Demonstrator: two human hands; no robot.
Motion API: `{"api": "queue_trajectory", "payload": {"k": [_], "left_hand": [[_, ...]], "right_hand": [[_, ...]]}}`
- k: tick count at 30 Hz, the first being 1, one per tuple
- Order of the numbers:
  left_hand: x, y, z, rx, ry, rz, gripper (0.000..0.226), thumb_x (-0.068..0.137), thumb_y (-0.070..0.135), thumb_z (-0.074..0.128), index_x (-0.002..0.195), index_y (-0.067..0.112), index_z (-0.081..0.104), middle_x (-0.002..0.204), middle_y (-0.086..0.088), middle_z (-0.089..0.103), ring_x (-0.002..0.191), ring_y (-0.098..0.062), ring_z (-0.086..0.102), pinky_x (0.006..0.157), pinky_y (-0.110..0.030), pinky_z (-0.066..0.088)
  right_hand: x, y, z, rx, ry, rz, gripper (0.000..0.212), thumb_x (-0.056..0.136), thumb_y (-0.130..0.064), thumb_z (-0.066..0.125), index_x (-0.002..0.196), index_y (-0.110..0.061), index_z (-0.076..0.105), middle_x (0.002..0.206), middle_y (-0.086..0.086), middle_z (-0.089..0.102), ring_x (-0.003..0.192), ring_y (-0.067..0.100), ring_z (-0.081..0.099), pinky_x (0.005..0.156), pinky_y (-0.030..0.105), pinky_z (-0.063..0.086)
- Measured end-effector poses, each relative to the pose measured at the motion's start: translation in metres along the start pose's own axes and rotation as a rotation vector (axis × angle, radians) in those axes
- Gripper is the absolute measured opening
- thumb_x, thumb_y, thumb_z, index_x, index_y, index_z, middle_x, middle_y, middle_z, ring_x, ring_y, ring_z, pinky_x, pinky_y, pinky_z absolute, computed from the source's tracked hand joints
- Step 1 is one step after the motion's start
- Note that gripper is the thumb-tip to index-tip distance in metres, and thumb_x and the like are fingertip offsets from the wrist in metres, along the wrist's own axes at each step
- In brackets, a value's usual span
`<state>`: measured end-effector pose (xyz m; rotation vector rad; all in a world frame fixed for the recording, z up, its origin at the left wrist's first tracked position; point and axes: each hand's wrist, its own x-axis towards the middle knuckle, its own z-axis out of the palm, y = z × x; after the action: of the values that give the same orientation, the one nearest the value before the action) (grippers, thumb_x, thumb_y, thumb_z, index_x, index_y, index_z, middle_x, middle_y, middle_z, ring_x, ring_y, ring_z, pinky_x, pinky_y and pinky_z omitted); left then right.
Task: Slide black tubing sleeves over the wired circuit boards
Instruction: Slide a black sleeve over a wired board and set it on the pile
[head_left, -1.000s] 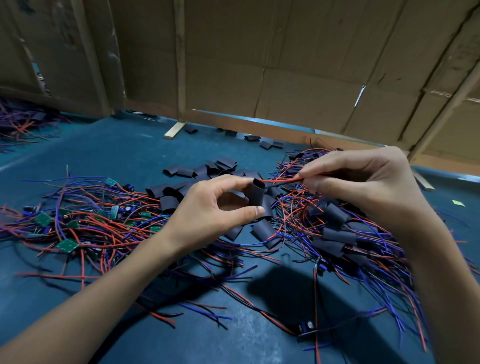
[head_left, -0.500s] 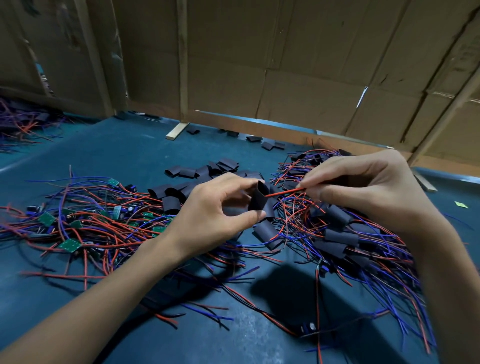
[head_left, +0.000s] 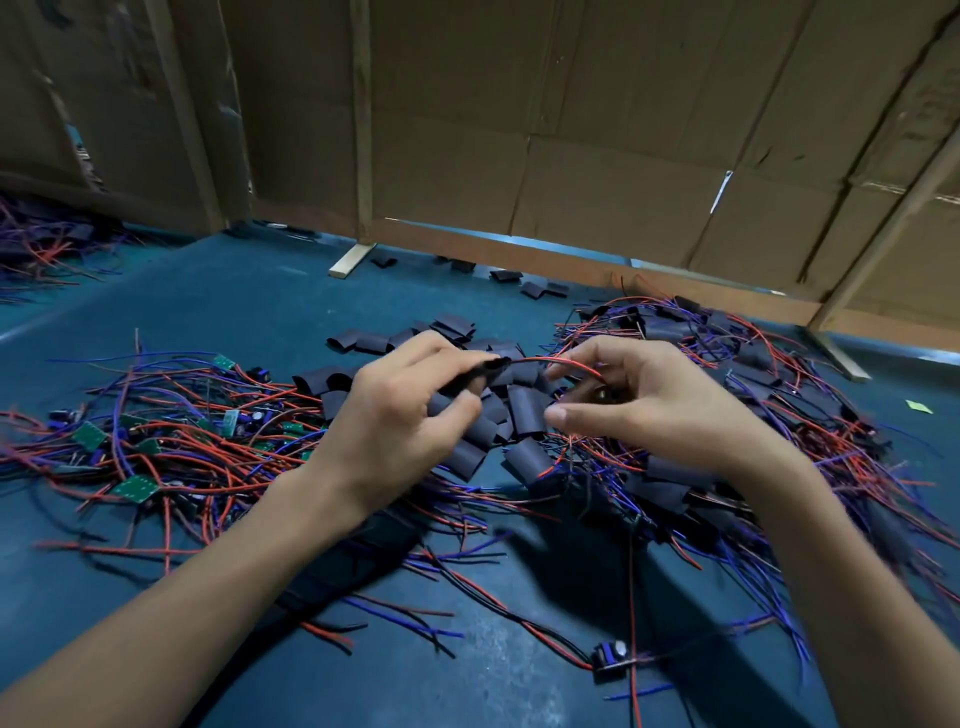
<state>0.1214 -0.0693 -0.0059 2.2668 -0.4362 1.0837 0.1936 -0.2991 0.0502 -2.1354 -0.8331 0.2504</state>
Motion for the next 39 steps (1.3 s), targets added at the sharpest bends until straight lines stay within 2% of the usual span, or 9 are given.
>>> {"api": "queue_trajectory", "payload": {"k": [4, 7, 10, 13, 22, 25, 28, 34, 39], "left_hand": [[0.004, -0.003, -0.004, 0.010, 0.067, -0.020, 0.024, 0.088, -0.003, 0.070, 0.111, 0.003, 0.074, 0.090, -0.001, 0.063, 0.081, -0.007, 0.058, 0.080, -0.011, 0.042], [0.005, -0.005, -0.008, 0.024, 0.019, 0.027, 0.029, 0.090, -0.001, 0.070, 0.120, 0.001, 0.071, 0.098, -0.005, 0.065, 0.089, -0.013, 0.061, 0.084, -0.018, 0.047], [0.003, -0.003, -0.008, 0.046, -0.097, 0.069, 0.042, 0.089, 0.002, 0.071, 0.131, 0.000, 0.064, 0.112, -0.009, 0.064, 0.101, -0.020, 0.064, 0.090, -0.030, 0.051], [0.001, 0.002, -0.007, 0.092, -0.167, 0.116, 0.048, 0.089, 0.005, 0.066, 0.136, -0.001, 0.059, 0.118, -0.012, 0.062, 0.105, -0.024, 0.064, 0.092, -0.032, 0.051], [0.001, 0.016, -0.008, 0.099, -0.166, 0.218, 0.047, 0.094, 0.008, 0.065, 0.139, -0.003, 0.055, 0.121, -0.014, 0.063, 0.108, -0.027, 0.065, 0.090, -0.039, 0.054], [0.000, 0.012, -0.007, 0.126, -0.165, 0.177, 0.047, 0.094, 0.007, 0.064, 0.138, -0.003, 0.055, 0.119, -0.015, 0.064, 0.106, -0.029, 0.065, 0.087, -0.042, 0.055], [0.000, 0.007, -0.006, 0.141, -0.181, 0.138, 0.051, 0.095, 0.011, 0.066, 0.142, -0.001, 0.051, 0.124, -0.014, 0.062, 0.111, -0.030, 0.063, 0.091, -0.043, 0.053], [0.000, -0.014, -0.004, 0.173, -0.247, -0.066, 0.063, 0.101, 0.042, 0.054, 0.153, 0.011, 0.038, 0.136, -0.004, 0.054, 0.123, -0.024, 0.052, 0.104, -0.036, 0.042], [-0.005, -0.043, -0.003, 0.461, -0.705, -0.177, 0.055, 0.099, 0.052, 0.047, 0.150, 0.032, 0.040, 0.139, 0.006, 0.048, 0.130, -0.021, 0.039, 0.105, -0.039, 0.031]], "right_hand": [[-0.002, 0.009, -0.016, 0.037, 0.061, -0.008, 0.028, 0.078, -0.032, 0.084, 0.101, -0.025, 0.071, 0.080, 0.006, 0.076, 0.073, 0.020, 0.071, 0.079, 0.040, 0.055], [-0.005, 0.009, -0.020, 0.391, 0.097, -0.092, 0.027, 0.075, -0.029, 0.081, 0.097, -0.015, 0.074, 0.071, 0.010, 0.070, 0.064, 0.023, 0.064, 0.070, 0.035, 0.053], [-0.006, 0.009, -0.023, 0.510, 0.031, -0.104, 0.037, 0.075, -0.032, 0.083, 0.104, -0.010, 0.077, 0.072, 0.009, 0.064, 0.064, 0.021, 0.059, 0.068, 0.038, 0.047], [-0.008, 0.006, -0.024, 0.478, -0.104, -0.084, 0.038, 0.082, -0.031, 0.078, 0.115, -0.011, 0.076, 0.076, 0.014, 0.058, 0.068, 0.024, 0.050, 0.063, 0.031, 0.043], [0.001, -0.018, 0.022, 0.425, 0.165, -0.048, 0.018, 0.077, -0.028, 0.081, 0.077, -0.011, 0.074, 0.056, 0.006, 0.063, 0.039, 0.009, 0.043, 0.038, 0.016, 0.032], [0.000, -0.018, 0.027, 0.360, 0.149, 0.001, 0.005, 0.087, -0.018, 0.076, 0.090, -0.016, 0.080, 0.058, 0.003, 0.064, 0.039, 0.008, 0.043, 0.038, 0.016, 0.032], [0.002, -0.014, 0.024, 0.311, 0.132, 0.017, 0.015, 0.089, -0.009, 0.074, 0.098, -0.019, 0.081, 0.059, -0.005, 0.063, 0.046, 0.007, 0.046, 0.044, 0.016, 0.034], [-0.002, -0.004, -0.027, 0.452, 0.379, -0.002, 0.016, 0.085, -0.007, 0.072, 0.092, -0.017, 0.082, 0.055, -0.004, 0.054, 0.046, 0.008, 0.034, 0.040, 0.015, 0.026], [-0.026, 0.030, -0.090, 0.357, 0.574, 0.164, 0.015, 0.080, -0.007, 0.075, 0.095, -0.006, 0.078, 0.060, 0.000, 0.064, 0.046, 0.006, 0.043, 0.037, 0.015, 0.025]]}}
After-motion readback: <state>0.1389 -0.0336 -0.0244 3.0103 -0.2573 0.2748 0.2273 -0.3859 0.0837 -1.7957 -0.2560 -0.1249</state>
